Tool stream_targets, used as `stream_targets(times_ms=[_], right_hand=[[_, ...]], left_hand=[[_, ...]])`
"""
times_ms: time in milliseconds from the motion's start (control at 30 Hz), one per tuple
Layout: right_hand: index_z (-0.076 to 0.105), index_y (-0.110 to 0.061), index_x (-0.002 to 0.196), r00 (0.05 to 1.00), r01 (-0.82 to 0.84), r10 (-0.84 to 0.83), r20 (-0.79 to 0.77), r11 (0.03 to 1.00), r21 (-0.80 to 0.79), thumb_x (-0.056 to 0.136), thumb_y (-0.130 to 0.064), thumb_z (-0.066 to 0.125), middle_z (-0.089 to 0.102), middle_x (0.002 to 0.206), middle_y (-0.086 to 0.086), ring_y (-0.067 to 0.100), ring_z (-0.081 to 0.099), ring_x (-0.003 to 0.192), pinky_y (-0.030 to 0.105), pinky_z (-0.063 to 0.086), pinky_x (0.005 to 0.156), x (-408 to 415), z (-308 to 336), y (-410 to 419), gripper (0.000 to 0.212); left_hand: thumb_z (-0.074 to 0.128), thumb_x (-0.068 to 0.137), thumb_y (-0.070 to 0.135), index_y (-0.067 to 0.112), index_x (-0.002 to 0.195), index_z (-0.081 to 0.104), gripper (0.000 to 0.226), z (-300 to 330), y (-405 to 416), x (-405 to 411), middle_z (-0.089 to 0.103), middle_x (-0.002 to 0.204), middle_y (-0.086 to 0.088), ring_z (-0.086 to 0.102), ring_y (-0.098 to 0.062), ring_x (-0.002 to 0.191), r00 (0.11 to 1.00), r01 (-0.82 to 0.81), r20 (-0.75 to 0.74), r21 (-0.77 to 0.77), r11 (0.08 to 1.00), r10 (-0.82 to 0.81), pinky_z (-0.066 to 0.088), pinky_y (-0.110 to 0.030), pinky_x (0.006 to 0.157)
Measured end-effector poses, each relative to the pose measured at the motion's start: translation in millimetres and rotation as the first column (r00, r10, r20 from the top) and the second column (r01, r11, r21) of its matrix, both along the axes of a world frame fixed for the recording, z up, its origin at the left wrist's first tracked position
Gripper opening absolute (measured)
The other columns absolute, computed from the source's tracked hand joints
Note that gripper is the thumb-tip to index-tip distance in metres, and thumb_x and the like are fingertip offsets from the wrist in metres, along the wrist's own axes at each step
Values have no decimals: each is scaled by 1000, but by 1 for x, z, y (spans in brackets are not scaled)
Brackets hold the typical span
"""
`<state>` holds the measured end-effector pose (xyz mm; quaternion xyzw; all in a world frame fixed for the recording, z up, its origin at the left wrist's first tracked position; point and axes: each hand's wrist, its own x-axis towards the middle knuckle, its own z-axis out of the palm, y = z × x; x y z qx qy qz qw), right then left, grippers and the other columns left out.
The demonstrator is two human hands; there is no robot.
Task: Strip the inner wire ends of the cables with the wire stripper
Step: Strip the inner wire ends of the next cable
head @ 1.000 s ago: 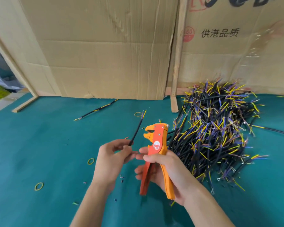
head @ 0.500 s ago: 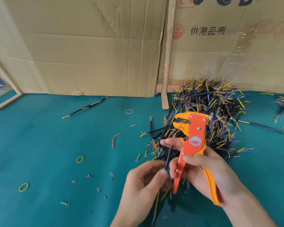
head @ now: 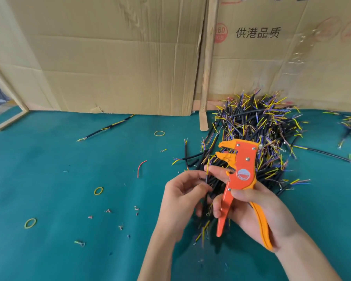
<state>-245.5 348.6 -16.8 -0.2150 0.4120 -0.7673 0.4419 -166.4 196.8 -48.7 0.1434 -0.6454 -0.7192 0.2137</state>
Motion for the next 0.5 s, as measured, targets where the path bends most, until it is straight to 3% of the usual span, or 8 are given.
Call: stream_targets(times_ms=[67, 167, 367, 500], right_hand=[[66, -2, 129, 1000, 30, -30, 8, 999, 17, 66, -11, 81, 55, 91, 30, 38, 61, 71, 42, 55, 67, 0, 0, -2, 66], [66, -1, 130, 1000, 27, -28, 8, 999, 35, 60, -15, 89, 61, 90, 27, 39, 60, 71, 43, 54, 67, 3, 0, -5, 75], [63, -3, 134, 999, 40, -41, 31, 998, 45, 55, -20, 96, 67, 89, 24, 40, 59, 72, 42, 54, 67, 3, -3, -8, 87], [63, -4, 136, 999, 46, -47, 26, 998, 50, 55, -20, 95, 70, 95, 21, 39, 59, 72, 41, 55, 66, 4, -5, -10, 89]], left_hand=[[67, 80, 15, 21, 96, 75, 19, -5, -4, 0, 68, 73, -9, 47, -28, 56, 1000, -9, -14, 41, 999, 10, 39, -22, 40], [69, 79, 12, 16, 97, 76, 20, -10, -8, 0, 65, 72, -8, 42, -34, 64, 999, 9, -46, 142, 990, -2, 34, -20, 37], [68, 79, 4, 12, 97, 78, 21, -13, -16, 0, 67, 77, -10, 62, -16, 62, 991, 104, -107, 274, 956, -77, 36, -16, 36], [67, 81, 4, 10, 103, 76, 24, -14, -20, 0, 66, 81, -12, 68, -15, 67, 991, 108, -109, 316, 943, -77, 33, -15, 38]])
